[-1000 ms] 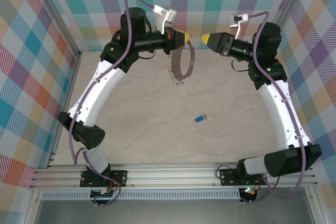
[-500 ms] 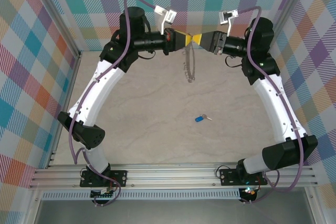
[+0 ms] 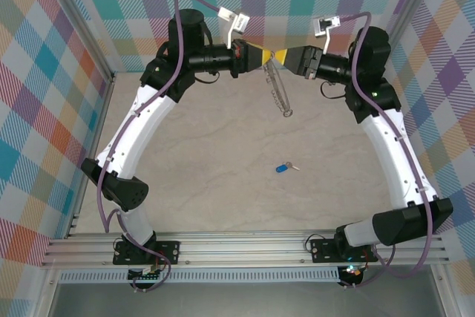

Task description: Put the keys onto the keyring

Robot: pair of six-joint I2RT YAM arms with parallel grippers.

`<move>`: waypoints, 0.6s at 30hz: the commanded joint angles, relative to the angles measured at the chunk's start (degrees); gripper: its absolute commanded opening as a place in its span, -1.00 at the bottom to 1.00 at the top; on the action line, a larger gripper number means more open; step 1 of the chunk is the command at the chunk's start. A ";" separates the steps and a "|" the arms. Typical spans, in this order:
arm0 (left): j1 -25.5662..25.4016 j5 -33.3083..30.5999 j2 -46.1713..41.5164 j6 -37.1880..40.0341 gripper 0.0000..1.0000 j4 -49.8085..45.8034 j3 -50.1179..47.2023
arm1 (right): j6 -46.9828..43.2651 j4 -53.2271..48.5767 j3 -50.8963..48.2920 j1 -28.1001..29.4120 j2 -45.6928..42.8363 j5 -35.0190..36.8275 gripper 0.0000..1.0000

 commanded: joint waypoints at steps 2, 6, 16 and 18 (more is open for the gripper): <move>0.59 1.55 -0.56 -0.27 -1.00 1.73 2.64 | -1.73 -0.44 0.31 -0.07 -2.84 2.39 -0.03; 0.57 2.07 -0.64 -0.44 -1.00 1.90 2.71 | 0.73 2.06 1.01 -0.03 -2.02 -1.29 -0.06; 0.57 3.29 -0.65 -1.32 -1.00 2.55 2.75 | 2.05 3.45 2.64 1.13 0.14 -3.29 -0.19; 0.57 3.32 -0.66 -1.41 -1.00 2.55 2.75 | 2.03 3.45 2.91 1.41 0.36 -3.27 -0.22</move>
